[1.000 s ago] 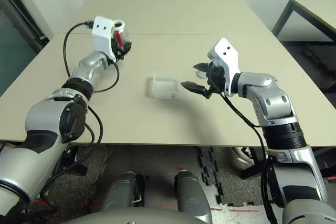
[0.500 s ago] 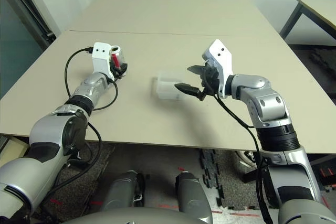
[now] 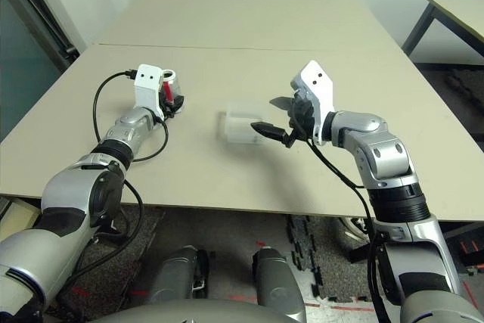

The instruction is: Pour the medicine from the bottle into the box.

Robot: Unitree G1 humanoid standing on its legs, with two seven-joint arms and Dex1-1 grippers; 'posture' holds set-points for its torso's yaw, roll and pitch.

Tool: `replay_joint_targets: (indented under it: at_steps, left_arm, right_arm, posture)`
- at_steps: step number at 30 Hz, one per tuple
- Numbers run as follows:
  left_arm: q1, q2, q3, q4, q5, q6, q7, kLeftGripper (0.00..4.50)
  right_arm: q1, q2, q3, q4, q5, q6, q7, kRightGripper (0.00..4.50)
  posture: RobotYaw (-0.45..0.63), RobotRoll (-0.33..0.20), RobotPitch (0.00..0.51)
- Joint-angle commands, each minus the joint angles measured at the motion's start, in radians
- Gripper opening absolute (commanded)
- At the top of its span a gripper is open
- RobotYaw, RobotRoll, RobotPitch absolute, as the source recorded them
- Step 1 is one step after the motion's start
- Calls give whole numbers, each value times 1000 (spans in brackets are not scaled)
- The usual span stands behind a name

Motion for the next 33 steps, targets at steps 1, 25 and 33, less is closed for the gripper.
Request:
replay_joint_targets:
  at_steps: [1,25,33]
  left_arm:
    - [19,3,-2,-5,-1,-8,-13,4483]
    - [139,-34,15,-165,-105,32,-159,4483]
    - [304,-42,-2,-478,-145,159,-179,4483]
  right_arm:
    - [-3,-13,3,-4,4,0,5,4500]
    - [-15,-94,47,51,-59,30,21,4500]
    - [-11,-97,42,43,-53,36,30,4500]
  posture:
    - [-76,0,73]
    - [-11,0,76]
    - [2,0,87]
